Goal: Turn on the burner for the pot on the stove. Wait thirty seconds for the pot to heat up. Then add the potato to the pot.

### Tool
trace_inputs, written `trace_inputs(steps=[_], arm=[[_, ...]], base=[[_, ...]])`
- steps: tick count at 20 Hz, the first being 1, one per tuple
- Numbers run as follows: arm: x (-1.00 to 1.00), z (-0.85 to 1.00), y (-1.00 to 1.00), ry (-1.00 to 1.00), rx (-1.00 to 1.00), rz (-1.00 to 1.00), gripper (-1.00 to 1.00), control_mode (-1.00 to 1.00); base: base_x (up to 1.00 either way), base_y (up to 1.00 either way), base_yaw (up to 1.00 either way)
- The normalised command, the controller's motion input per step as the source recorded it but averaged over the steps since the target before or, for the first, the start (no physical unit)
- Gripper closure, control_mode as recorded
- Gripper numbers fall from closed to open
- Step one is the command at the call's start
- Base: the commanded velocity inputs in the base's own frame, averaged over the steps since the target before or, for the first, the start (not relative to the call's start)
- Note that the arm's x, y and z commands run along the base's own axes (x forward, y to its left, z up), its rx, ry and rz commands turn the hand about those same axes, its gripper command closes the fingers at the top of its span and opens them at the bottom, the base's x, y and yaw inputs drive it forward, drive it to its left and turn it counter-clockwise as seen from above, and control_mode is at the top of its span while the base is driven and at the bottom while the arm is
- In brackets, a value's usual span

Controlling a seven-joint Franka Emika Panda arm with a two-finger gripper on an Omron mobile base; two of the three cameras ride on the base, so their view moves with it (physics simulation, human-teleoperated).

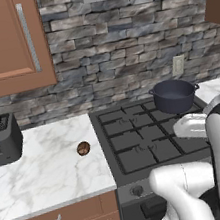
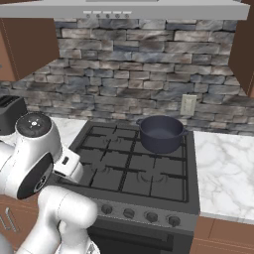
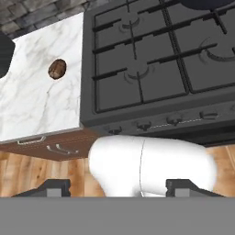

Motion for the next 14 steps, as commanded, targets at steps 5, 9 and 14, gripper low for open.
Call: trace_inputs(steps=[5,9,14], arm=[[0.00,-0.06,0.61,0.00,0.01,0.01,-1.00,-1.00],[0.00,-0.26,0.49,0.00,0.00,0.02,-1.00,-1.00],[0.00,-0.22,0.58,0.00,0.00,0.03,-1.00,-1.00]], base=[[0.00,0.00,0.00],[0.00,0.00,0.00],[0.00,0.00,0.00]])
